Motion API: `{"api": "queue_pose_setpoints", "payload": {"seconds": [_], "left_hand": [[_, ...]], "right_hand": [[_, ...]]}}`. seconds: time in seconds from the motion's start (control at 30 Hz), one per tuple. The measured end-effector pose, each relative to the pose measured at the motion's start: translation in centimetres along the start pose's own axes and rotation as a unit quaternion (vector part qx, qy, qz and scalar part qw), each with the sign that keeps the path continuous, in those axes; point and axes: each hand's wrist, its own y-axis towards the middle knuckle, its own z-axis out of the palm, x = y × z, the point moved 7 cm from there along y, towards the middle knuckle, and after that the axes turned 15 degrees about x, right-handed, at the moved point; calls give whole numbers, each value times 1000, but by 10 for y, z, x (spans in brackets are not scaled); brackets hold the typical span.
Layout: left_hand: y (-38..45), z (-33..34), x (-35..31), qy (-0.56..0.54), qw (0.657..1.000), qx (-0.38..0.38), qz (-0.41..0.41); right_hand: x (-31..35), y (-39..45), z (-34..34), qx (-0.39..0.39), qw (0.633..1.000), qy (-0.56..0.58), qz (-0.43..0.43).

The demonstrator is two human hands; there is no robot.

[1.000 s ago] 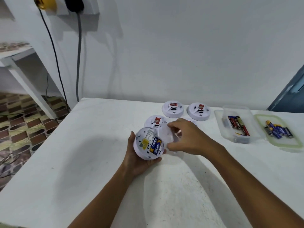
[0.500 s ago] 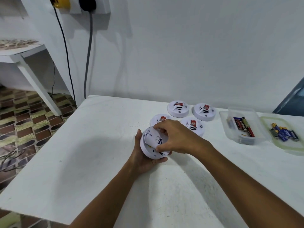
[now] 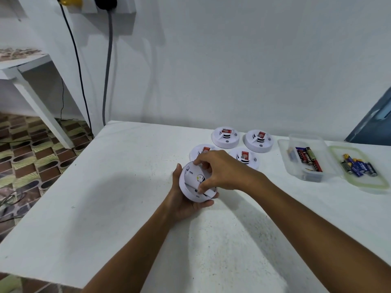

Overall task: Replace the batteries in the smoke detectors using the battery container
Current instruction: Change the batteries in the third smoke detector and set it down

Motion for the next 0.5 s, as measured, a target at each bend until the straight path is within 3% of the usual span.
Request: {"api": "queue_pose_setpoints", "payload": {"seconds": [0.3, 0.5], "left_hand": [[-3, 10, 5, 4, 999, 25, -31], [-1, 10, 8, -5, 998, 52, -41]], "right_hand": [[-1, 8, -4, 48, 998, -25, 12], [-2, 5, -3, 37, 999, -32, 18]]}}
